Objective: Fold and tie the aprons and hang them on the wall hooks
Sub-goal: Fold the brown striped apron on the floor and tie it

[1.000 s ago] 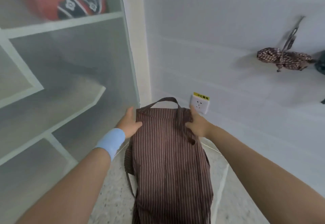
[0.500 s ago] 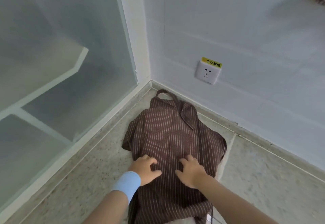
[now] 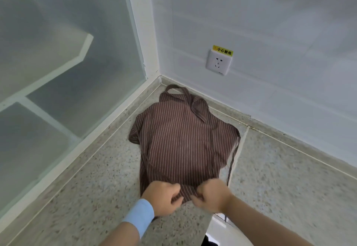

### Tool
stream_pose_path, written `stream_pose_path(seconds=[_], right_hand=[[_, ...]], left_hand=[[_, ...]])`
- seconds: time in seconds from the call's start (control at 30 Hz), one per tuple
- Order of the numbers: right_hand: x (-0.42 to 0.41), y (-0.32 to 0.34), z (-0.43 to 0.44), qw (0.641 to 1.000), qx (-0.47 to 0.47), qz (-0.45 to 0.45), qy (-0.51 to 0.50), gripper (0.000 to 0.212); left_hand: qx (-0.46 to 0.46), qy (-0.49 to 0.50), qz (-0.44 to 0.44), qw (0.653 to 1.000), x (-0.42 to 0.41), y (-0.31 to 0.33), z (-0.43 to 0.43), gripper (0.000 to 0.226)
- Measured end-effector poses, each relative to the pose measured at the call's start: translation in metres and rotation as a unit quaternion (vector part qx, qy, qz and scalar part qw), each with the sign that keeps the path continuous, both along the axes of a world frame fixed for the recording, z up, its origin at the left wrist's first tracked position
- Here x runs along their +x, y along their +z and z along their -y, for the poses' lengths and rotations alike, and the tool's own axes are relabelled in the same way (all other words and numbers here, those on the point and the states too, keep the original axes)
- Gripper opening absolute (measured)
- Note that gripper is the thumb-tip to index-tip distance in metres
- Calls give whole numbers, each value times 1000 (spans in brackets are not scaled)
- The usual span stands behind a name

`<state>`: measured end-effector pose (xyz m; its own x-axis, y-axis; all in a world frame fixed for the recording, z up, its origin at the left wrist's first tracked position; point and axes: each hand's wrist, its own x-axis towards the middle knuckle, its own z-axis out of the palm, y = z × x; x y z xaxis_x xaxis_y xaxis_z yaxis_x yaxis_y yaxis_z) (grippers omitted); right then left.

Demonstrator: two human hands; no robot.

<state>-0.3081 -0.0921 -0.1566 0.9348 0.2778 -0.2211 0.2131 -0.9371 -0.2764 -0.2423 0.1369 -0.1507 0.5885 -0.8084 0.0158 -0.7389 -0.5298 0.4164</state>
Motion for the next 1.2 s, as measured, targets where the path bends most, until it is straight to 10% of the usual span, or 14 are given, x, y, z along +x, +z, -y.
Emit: stream_pose_path(seconds=[0.27,0.57,0.7,0.97,1.1,1.2], right_hand=[[-36,-36,14,979,-33,-93,-180,35],[-38,-11,16,954,30,9,-299,72],[-29,3,12,955,-30,-15,-294,48],[-14,57,8,909,218,144,-323,14],[-15,88,5,966,125,-173,-143,12],[-18,81,0,897,17,-428,-108,59]], left_hand=[[258,92,-61,960,-12,-35,-20,49],[41,245,-108,963,5,1,-10,31],[-37,270,-112,956,14,41,-9,28],[132,186,-104,968,23,86,-31,47],[421,123,-314,842,18,84,-33,44],[444,136,-459,757,10,70,-35,54]])
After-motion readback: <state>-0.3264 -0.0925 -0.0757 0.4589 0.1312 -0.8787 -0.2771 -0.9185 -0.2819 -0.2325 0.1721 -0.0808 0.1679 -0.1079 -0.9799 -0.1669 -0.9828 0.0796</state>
